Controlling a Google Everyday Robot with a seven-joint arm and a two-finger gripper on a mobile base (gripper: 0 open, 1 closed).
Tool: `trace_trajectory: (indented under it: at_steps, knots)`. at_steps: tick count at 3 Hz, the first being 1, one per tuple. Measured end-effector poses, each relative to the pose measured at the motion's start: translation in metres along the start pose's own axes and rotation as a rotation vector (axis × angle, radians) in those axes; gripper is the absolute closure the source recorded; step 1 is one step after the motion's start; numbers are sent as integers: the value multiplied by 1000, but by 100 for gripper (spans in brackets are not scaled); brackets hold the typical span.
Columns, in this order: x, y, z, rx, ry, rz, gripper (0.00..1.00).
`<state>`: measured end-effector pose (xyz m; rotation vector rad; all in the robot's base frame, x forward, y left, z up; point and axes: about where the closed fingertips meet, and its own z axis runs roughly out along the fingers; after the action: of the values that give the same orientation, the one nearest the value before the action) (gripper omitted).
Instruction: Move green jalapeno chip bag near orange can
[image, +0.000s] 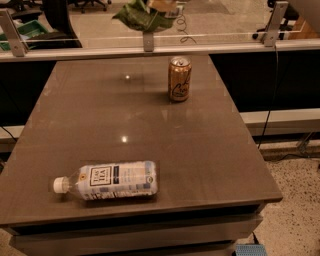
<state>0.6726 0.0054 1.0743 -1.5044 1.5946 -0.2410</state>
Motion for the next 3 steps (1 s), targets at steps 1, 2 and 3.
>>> trace_trajectory:
  at_steps: [1,2,3]
  knots:
    - [28,-28,-32,66,69,3,100]
    - [58,-40,-62,108,139,24,100]
    - [89,-36,-94,127,206,53,100]
